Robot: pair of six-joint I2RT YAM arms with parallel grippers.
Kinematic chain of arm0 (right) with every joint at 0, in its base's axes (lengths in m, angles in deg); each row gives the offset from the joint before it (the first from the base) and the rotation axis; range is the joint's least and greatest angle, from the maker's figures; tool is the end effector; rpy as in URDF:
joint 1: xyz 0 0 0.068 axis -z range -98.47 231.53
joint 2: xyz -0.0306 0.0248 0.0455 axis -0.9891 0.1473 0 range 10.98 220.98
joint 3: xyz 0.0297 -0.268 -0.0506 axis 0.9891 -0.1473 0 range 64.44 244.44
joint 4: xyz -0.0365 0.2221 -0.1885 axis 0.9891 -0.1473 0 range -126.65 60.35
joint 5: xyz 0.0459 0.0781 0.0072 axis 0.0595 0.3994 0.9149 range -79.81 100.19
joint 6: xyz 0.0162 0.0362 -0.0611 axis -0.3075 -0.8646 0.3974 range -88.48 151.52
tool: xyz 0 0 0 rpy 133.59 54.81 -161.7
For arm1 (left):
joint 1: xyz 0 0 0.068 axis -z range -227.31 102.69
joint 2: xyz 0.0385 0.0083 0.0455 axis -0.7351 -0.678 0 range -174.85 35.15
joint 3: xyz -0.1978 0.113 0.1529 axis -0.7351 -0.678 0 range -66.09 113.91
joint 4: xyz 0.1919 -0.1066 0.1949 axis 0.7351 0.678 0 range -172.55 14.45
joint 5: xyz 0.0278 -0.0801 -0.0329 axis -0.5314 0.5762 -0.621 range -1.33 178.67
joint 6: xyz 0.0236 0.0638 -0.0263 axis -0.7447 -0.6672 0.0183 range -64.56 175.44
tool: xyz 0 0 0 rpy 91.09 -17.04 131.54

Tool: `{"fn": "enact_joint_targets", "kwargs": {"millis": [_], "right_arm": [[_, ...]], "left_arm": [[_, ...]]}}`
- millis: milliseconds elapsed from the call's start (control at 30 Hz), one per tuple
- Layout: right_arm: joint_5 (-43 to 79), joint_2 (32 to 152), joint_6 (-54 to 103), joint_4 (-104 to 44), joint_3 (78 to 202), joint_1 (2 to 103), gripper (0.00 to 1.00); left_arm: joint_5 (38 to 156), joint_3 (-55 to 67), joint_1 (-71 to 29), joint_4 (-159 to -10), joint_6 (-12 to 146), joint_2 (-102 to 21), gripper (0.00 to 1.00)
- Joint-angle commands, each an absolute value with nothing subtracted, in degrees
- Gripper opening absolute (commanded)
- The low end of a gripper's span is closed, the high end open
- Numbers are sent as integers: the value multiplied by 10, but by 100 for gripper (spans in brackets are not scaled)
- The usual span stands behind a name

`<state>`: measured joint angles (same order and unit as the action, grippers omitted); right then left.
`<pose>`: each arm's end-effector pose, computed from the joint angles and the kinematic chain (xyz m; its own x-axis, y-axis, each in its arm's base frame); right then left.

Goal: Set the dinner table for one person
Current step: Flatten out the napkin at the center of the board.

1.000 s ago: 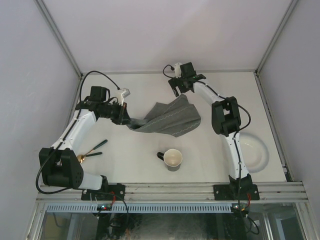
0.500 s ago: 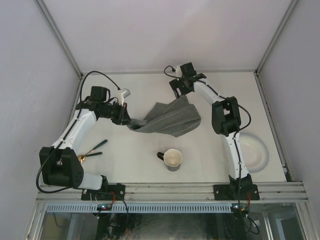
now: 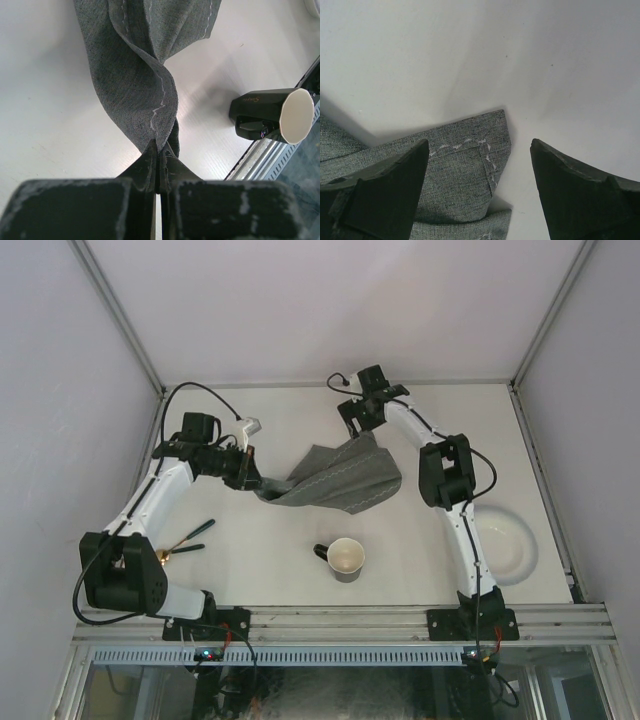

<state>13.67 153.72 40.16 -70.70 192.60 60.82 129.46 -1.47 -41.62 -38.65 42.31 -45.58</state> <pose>0.5528 0.2129 0.1512 -0.7054 -0.4270 -0.5657 -0.4967 0.8672 -0.0352 0.3163 -0.0713 0.2519 -0.7485 0.2475 -0.6152 0.5854 0.6826 -0.4375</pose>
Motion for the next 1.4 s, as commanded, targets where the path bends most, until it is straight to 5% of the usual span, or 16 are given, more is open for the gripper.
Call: {"fn": "enact_joint_targets", "kwargs": {"millis": [0, 567, 800, 1000, 1167, 1367], "right_arm": [[138, 1550, 387, -728, 1964, 605, 82], [147, 1581, 371, -761, 1996, 604, 78], [153, 1583, 373, -755, 1997, 601, 52], [151, 1578, 377, -753, 1996, 599, 10], [141, 1559, 388, -751, 1991, 599, 0], [131, 1465, 408, -729, 1943, 600, 0]], "left_arm": [[1317, 5, -420, -386, 415, -457, 0], [1319, 5, -420, -383, 412, -458, 0], [1322, 4, -420, -383, 414, -459, 0], [1323, 2, -420, -383, 414, -458, 0], [1321, 5, -420, -378, 409, -456, 0], [1293, 27, -420, -381, 407, -451, 0]]}}
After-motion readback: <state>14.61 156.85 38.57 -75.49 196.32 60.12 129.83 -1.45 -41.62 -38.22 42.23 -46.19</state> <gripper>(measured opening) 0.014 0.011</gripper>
